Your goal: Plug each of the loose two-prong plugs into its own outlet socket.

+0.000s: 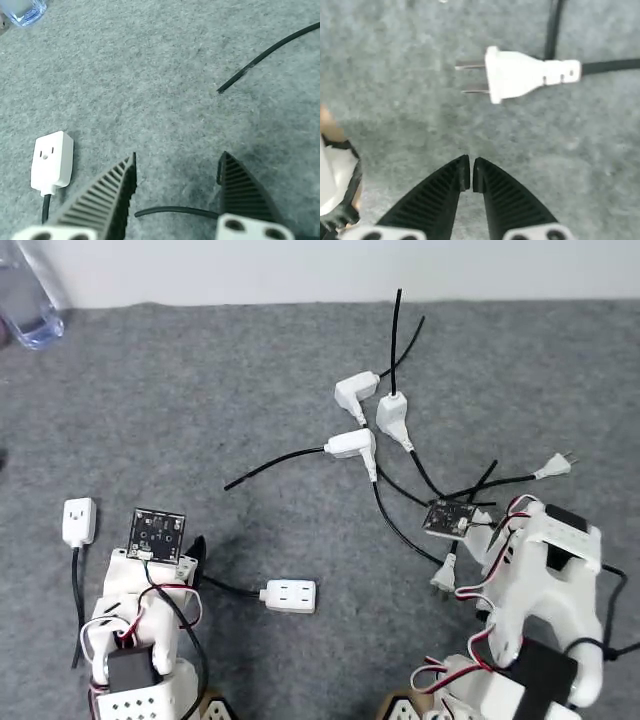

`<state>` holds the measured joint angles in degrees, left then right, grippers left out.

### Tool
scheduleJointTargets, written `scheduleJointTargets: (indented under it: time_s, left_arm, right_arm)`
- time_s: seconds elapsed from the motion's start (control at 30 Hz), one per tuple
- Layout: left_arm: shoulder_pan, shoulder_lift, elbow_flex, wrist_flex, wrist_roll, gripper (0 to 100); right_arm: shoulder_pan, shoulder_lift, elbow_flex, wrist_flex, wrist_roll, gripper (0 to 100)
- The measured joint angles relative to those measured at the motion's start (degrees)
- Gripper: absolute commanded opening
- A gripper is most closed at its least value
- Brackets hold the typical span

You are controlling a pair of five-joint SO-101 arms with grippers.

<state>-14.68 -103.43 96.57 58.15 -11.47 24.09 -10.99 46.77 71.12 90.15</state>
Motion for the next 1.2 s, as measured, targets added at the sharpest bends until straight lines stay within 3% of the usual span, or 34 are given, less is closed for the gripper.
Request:
scheduleJointTargets:
  time_s: [0.5, 0.7, 0.9, 1.2]
  left_arm:
    - [0.0, 0.0, 0.0, 0.0, 0.0, 25]
    - [0.0, 0.0, 0.0, 0.0, 0.0, 25]
    - [0.0, 0.0, 0.0, 0.0, 0.0, 25]
    - [0.0, 0.0, 0.0, 0.0, 0.0, 25]
  right_arm:
    - [-15.6, 0.0, 1.8, 0.2, 0.8, 0.8]
    - [-16.1, 0.0, 1.8, 0.2, 0.8, 0.8]
    - [-7.6, 3.9, 1.8, 0.2, 7.4, 0.8]
    - [-7.6, 14.9, -5.3, 1.6, 9.0, 0.8]
